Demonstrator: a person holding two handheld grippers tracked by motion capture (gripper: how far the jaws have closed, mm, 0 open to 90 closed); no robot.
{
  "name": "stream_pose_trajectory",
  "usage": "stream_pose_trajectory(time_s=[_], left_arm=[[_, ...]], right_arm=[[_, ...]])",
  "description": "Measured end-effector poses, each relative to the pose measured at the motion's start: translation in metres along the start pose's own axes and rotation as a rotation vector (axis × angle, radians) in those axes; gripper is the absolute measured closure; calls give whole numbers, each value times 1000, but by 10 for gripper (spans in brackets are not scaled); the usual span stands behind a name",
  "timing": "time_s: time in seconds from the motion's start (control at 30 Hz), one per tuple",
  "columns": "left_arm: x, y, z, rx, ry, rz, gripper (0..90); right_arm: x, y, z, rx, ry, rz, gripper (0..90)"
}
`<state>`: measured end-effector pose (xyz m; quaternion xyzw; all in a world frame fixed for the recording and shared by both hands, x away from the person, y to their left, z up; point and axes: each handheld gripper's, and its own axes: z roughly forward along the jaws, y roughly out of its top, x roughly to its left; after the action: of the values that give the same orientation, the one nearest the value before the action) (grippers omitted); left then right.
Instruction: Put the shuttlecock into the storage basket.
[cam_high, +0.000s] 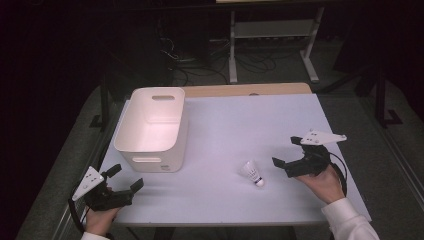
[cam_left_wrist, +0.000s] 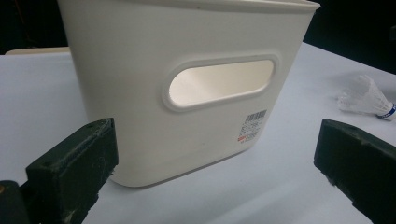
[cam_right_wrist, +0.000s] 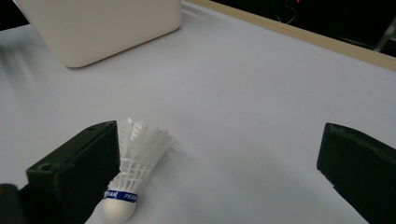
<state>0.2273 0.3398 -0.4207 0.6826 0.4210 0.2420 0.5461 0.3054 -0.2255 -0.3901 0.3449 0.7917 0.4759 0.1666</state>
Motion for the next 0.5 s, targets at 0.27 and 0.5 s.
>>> stream_pose_trajectory(time_s=[0.27,0.5], left_arm=[[0,0,0,-2,-3,-4,0],[0,0,0,-2,-4,-3,0]], right_arm=[[8,3,8,47,26,-24,0],[14,4,14,70,42,-38,0]])
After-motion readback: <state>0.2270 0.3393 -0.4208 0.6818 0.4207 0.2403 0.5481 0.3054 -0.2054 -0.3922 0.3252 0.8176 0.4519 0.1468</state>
